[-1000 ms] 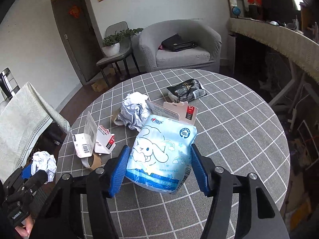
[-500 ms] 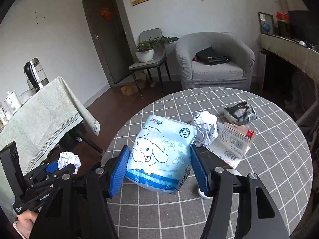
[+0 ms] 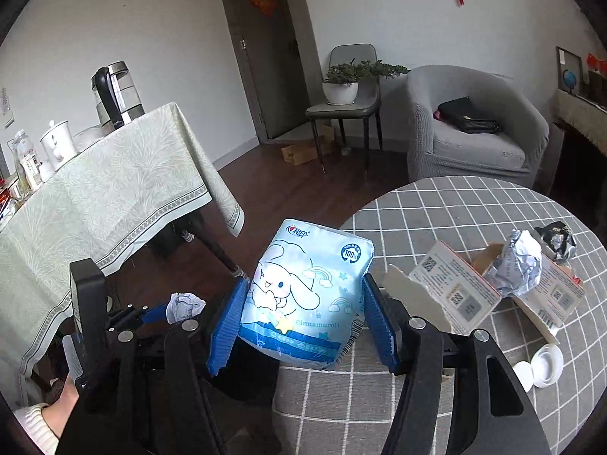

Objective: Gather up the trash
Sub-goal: 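Carry the paper ball and diaper pack over the green bin with both tools, then open the left tool over the bin while the right tool releases the diaper pack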

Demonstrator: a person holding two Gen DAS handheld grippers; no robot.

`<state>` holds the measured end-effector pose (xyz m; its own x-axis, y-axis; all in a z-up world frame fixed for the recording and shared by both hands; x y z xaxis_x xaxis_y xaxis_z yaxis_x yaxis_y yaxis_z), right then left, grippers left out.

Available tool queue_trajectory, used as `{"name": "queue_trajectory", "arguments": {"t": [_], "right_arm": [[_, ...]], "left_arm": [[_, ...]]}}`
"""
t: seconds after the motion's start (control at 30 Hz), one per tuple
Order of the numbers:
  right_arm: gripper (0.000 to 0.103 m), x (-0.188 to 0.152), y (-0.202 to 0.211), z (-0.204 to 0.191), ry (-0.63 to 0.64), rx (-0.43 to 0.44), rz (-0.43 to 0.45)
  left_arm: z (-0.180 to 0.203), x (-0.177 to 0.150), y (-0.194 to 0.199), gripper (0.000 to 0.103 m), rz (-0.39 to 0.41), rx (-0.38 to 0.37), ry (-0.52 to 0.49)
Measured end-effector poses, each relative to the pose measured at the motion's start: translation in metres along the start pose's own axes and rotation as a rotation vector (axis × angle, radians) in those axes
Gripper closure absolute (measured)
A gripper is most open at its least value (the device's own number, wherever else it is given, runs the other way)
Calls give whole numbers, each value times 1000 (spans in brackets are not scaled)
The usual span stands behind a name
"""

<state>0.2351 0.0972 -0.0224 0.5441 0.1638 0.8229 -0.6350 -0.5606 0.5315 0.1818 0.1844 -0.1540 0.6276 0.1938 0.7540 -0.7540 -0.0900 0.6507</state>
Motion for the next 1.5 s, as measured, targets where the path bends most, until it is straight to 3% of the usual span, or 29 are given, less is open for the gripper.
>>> {"name": "queue_trajectory", "arguments": {"t": [0.5,0.63,0.87,0.97,1.23,1.5], "right_arm": [[41,-31,-64,-74,51,115,-127],[41,-39,-79,-84,45,134,-161],[42,-55,-102,-100,68,138,-202],[42,-60,-109,-102,54,141,-212],[42,-74,-130,-111,60,125,-247],[42,-97,-158,-121,68,119,-307]], "left_arm": [[-51,-59,-62,48,-234,46,14],[-57,-69,-71,48,-254,38,24],[-73,-68,-69,44,-241,39,67],[-81,-61,-62,29,-211,49,82],[-106,-49,-37,26,-149,58,104],[-126,-21,9,29,-29,82,108]]}}
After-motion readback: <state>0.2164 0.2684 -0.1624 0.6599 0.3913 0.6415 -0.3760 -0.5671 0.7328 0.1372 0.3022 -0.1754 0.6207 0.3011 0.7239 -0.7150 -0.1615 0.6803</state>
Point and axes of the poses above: each gripper's, at about its wrist camera, not at the fingertips, and y roughly against the way its jaws point, z to its right, x to its top, the point moved 10 cm from there along -y, roughly the way its jaws point, and after that the axes turned 6 degrees about z, right-handed, at the moved point
